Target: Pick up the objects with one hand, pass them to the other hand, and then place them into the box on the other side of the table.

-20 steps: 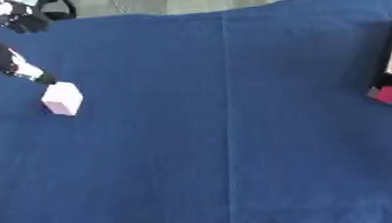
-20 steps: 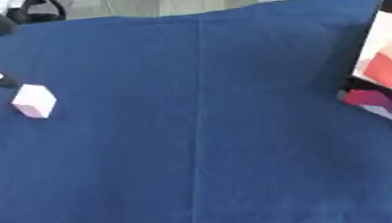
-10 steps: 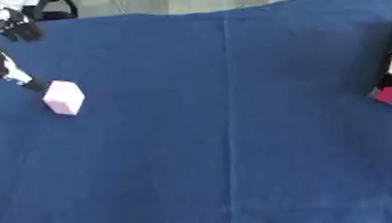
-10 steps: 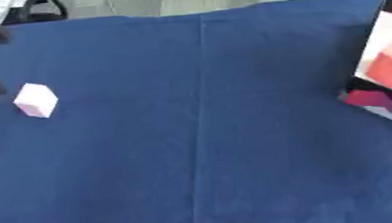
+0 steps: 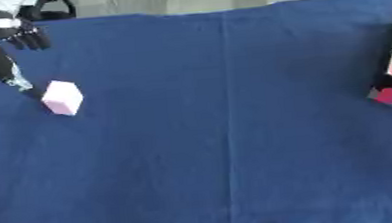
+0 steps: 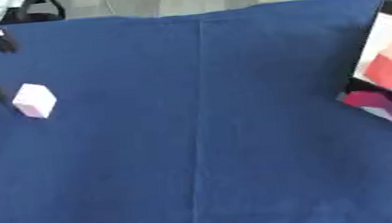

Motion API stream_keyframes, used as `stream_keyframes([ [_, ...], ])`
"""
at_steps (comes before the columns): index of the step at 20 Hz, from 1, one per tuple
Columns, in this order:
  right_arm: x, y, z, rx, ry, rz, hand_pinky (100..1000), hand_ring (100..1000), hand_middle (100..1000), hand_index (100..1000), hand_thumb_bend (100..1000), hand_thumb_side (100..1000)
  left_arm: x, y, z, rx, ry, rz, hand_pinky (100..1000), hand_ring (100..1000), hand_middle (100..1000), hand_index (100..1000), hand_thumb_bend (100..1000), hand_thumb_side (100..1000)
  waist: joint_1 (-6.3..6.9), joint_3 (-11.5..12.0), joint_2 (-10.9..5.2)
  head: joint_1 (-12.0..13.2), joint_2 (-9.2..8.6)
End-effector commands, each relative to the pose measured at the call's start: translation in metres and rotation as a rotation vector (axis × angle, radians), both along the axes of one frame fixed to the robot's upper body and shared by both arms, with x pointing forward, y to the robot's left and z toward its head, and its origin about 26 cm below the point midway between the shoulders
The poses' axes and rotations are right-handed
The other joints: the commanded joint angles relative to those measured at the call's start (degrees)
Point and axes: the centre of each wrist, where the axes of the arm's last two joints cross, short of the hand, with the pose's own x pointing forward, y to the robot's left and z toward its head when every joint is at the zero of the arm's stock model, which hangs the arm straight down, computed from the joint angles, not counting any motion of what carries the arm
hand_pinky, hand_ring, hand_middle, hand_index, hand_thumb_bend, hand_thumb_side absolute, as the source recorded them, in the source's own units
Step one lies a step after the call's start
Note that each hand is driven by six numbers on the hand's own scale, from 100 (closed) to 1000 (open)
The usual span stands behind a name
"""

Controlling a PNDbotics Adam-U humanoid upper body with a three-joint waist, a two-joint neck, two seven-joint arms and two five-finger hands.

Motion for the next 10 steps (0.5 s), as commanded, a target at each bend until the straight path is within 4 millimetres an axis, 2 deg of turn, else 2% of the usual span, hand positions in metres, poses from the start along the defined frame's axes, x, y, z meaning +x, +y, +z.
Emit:
stream_keyframes([
  [1,-0.003,0.000,0.012,-0.023,-0.029,0.006,909,822,785,856,578,117,0.001,0.004,0.011,0.052,-0.028,0.013,893,859,768,811,827,100,-0.66,-0.1,-0.14,0.2,-0.81],
  [10,-0.003,-0.002,0.006,-0.021,-0.009,-0.007,910,821,783,855,582,119,0.007,0.006,-0.005,0.113,-0.019,0.003,890,857,767,794,813,100,-0.68,-0.6,0.67,0.9,-1.59],
])
